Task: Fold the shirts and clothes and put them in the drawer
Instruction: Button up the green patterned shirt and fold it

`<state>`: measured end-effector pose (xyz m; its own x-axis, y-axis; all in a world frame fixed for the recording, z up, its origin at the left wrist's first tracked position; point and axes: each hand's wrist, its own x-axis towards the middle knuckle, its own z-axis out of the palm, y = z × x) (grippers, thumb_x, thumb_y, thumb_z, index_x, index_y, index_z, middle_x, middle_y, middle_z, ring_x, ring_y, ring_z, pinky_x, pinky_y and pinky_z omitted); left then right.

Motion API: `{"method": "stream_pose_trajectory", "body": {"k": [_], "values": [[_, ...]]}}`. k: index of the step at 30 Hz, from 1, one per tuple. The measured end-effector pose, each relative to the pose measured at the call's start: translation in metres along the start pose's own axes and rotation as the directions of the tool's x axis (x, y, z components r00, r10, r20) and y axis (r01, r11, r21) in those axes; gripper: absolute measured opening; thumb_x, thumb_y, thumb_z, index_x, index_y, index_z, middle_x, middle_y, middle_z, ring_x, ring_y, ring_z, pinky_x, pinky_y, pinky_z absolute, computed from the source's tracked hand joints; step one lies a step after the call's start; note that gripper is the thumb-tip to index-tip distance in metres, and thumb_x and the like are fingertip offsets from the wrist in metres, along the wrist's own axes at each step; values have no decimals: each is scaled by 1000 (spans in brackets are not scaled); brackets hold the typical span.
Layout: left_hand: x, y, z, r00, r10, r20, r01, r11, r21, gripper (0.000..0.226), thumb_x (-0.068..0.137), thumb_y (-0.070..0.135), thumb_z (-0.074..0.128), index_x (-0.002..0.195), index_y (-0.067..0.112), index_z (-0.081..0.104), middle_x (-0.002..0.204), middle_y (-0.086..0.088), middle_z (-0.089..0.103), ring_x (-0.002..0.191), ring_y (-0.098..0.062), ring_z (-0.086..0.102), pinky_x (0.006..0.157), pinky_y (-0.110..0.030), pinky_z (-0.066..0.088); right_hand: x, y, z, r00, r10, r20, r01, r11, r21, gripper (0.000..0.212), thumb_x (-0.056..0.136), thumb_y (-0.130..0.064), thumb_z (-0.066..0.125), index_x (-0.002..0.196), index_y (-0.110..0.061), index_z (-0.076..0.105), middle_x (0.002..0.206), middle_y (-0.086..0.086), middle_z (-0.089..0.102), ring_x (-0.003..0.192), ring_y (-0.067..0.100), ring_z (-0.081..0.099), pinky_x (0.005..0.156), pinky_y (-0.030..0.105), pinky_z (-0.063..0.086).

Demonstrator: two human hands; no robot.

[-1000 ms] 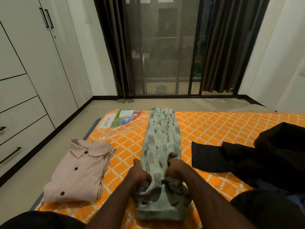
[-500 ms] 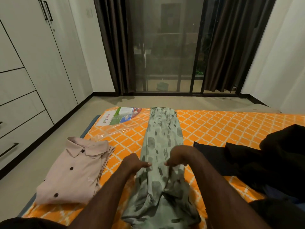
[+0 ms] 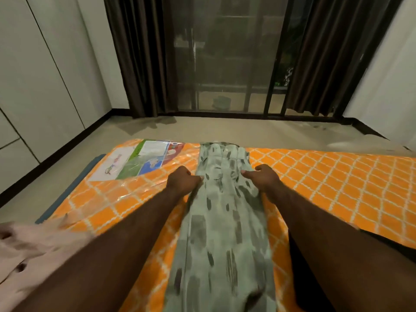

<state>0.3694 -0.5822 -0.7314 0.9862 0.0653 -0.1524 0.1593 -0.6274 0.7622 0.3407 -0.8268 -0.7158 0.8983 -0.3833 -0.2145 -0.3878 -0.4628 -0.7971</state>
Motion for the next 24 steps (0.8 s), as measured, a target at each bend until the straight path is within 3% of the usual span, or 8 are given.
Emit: {"method": "stream_pose_trajectory", "body": {"k": [3,6,8,11,14,19,22,24], "values": [[60,10,15,996,-30,87,47,980,-191,44,83,47,78,98,8,66,93,-6,68,87,-23,66,75,-38,57,62,-5,11,996,93,7,-93,984,153,74,68,-63,86,113,-11,59,90,6,55,72,23,53,53,28,39],[94,28,27,977,-26,214,102,931,-351,32,84,28,81,98,0,73,92,-14,75,85,-27,73,82,-41,61,112,-7,19,987,93,133,-129,948,291,96,38,-64,97,108,-5,70,104,9,70,89,29,70,72,43,61],[102,40,29,965,-54,257,157,904,-399,30,82,15,81,104,-3,72,99,-20,76,91,-33,75,87,-51,61,111,-20,21,975,101,200,-163,931,328,74,55,-40,100,111,0,72,114,14,70,99,36,71,88,56,60],[107,55,27,950,-103,294,226,878,-423,23,80,-4,76,103,-5,69,95,-22,75,84,-34,75,75,-45,64,108,-37,17,937,152,315,-253,917,309,21,87,-12,78,104,1,74,105,18,75,91,33,74,85,50,61],[101,71,19,964,-104,245,214,850,-482,13,76,-15,69,85,-6,70,87,-22,73,70,-32,72,53,-34,60,103,-47,6,903,145,405,-305,879,367,24,89,-9,70,112,-2,75,112,18,75,98,33,74,87,51,61],[63,83,-14,976,131,176,7,784,-621,48,69,-21,61,108,4,69,98,-15,74,89,-29,72,63,-38,62,57,-61,-29,945,-161,284,2,872,490,44,75,10,78,118,2,71,110,20,75,100,37,74,86,56,60],[15,71,-34,950,263,166,-101,765,-636,54,67,-30,52,105,5,66,90,-9,73,77,-19,71,58,-28,58,14,-59,-45,895,-375,240,256,875,411,60,66,18,80,119,-7,68,109,14,76,98,31,74,81,51,63],[-18,56,-42,918,364,158,-187,748,-637,64,57,-29,60,115,-1,66,102,-12,74,90,-23,71,66,-30,59,-19,-52,-50,860,-473,189,383,845,372,75,55,13,89,122,-7,65,111,12,76,102,29,73,83,48,62]]}}
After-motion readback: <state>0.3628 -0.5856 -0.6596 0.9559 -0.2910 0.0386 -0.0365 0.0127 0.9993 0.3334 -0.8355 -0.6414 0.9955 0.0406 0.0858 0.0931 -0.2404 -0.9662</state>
